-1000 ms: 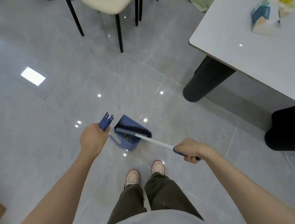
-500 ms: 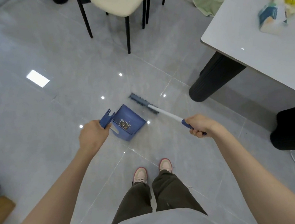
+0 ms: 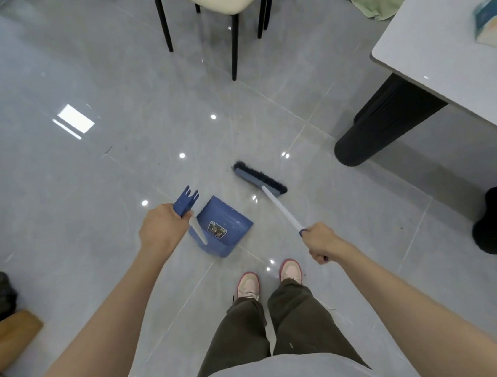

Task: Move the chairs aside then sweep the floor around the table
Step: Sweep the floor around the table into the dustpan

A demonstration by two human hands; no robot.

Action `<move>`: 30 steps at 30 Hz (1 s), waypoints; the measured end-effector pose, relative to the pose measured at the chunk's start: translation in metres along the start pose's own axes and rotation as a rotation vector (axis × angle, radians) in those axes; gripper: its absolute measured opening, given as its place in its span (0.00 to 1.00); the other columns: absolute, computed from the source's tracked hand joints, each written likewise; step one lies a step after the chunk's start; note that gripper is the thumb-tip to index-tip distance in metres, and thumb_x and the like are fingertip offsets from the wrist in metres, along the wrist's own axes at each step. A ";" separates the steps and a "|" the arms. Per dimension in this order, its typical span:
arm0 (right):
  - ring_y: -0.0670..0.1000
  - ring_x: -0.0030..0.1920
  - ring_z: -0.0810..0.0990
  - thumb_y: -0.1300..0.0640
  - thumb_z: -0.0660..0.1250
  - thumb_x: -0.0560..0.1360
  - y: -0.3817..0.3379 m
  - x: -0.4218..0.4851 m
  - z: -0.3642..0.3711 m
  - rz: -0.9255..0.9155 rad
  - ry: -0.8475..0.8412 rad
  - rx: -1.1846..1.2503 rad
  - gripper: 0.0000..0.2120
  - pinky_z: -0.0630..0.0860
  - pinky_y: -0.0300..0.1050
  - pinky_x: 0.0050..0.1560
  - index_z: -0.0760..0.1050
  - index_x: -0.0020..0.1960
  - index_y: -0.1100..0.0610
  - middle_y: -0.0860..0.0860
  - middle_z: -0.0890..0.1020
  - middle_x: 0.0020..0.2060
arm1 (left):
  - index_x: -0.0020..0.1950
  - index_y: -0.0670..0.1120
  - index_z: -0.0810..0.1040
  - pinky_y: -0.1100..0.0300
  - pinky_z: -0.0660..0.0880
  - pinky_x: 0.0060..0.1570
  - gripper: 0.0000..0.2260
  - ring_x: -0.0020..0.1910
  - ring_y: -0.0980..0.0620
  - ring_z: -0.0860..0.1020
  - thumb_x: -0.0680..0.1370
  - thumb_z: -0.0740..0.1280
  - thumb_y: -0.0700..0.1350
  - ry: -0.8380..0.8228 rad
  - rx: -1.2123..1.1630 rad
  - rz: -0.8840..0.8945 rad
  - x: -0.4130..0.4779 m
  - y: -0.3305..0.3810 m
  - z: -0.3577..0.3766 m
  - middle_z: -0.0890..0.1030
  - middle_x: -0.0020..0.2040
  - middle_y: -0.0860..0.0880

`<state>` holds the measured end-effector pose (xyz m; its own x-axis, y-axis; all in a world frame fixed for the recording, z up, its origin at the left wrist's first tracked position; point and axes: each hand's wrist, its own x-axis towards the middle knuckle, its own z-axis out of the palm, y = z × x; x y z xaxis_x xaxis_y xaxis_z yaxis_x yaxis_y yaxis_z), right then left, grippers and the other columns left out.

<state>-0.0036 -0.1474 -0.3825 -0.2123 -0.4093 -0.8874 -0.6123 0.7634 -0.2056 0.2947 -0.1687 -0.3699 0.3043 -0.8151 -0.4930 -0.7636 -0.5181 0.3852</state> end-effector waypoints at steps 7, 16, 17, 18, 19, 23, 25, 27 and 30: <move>0.43 0.17 0.55 0.58 0.58 0.80 -0.020 -0.066 -0.045 0.035 -0.196 0.199 0.11 0.53 0.32 0.18 0.69 0.40 0.59 0.52 0.65 0.28 | 0.42 0.44 0.75 0.61 0.67 0.33 0.10 0.36 0.45 0.74 0.77 0.65 0.50 -0.052 0.041 0.035 0.011 0.003 -0.005 0.75 0.35 0.45; 0.49 0.24 0.62 0.58 0.55 0.80 -0.055 -0.050 -0.017 -0.206 0.011 0.080 0.07 0.59 0.35 0.21 0.69 0.47 0.59 0.55 0.68 0.28 | 0.38 0.42 0.73 0.61 0.66 0.32 0.13 0.34 0.46 0.74 0.77 0.65 0.50 -0.008 0.062 0.032 -0.003 -0.012 -0.012 0.74 0.32 0.47; 0.50 0.24 0.63 0.58 0.56 0.80 -0.060 -0.039 -0.013 -0.213 0.037 0.063 0.08 0.60 0.35 0.21 0.71 0.46 0.59 0.55 0.68 0.28 | 0.38 0.42 0.73 0.61 0.65 0.30 0.13 0.34 0.46 0.74 0.77 0.65 0.50 -0.003 0.075 0.033 -0.004 -0.017 -0.013 0.74 0.32 0.47; 0.51 0.23 0.64 0.58 0.56 0.80 -0.064 -0.027 -0.009 -0.211 0.050 0.045 0.09 0.61 0.36 0.22 0.72 0.46 0.59 0.55 0.69 0.27 | 0.38 0.42 0.73 0.62 0.64 0.28 0.13 0.34 0.47 0.74 0.78 0.65 0.50 -0.003 0.084 0.031 -0.005 -0.023 -0.014 0.74 0.32 0.47; 0.51 0.23 0.64 0.57 0.55 0.80 -0.066 -0.016 -0.006 -0.202 0.059 0.027 0.10 0.61 0.37 0.22 0.72 0.46 0.60 0.55 0.69 0.26 | 0.39 0.42 0.73 0.63 0.62 0.26 0.13 0.33 0.47 0.74 0.78 0.65 0.51 -0.004 0.091 0.024 -0.005 -0.028 -0.015 0.73 0.30 0.48; 0.50 0.22 0.64 0.61 0.54 0.80 -0.064 0.011 0.009 -0.130 0.057 -0.039 0.10 0.61 0.34 0.20 0.68 0.42 0.62 0.55 0.68 0.27 | 0.45 0.44 0.78 0.64 0.61 0.25 0.11 0.31 0.49 0.71 0.78 0.64 0.52 -0.002 0.132 0.010 -0.002 -0.042 -0.015 0.73 0.31 0.49; 0.50 0.22 0.65 0.62 0.53 0.80 -0.054 0.005 0.019 -0.104 -0.001 -0.090 0.14 0.61 0.34 0.20 0.66 0.37 0.60 0.55 0.68 0.27 | 0.43 0.44 0.76 0.62 0.65 0.30 0.12 0.32 0.48 0.72 0.78 0.64 0.51 -0.007 0.126 -0.010 -0.002 -0.041 -0.016 0.75 0.34 0.47; 0.49 0.18 0.62 0.61 0.54 0.81 -0.041 -0.007 0.024 -0.071 -0.105 -0.053 0.16 0.59 0.34 0.21 0.62 0.33 0.59 0.54 0.66 0.25 | 0.39 0.43 0.74 0.60 0.67 0.34 0.13 0.35 0.45 0.74 0.78 0.64 0.51 -0.013 0.100 -0.025 -0.001 -0.038 -0.017 0.76 0.35 0.46; 0.45 0.17 0.56 0.59 0.57 0.80 -0.026 -0.029 0.012 0.014 -0.237 0.153 0.15 0.55 0.33 0.19 0.62 0.35 0.57 0.52 0.62 0.26 | 0.36 0.43 0.71 0.59 0.68 0.35 0.14 0.36 0.44 0.76 0.77 0.65 0.50 -0.015 0.066 -0.020 0.003 -0.029 -0.021 0.74 0.33 0.46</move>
<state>0.0273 -0.1499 -0.3563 -0.0252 -0.2838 -0.9585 -0.4849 0.8420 -0.2365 0.3291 -0.1614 -0.3662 0.3118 -0.8004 -0.5120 -0.7937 -0.5157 0.3227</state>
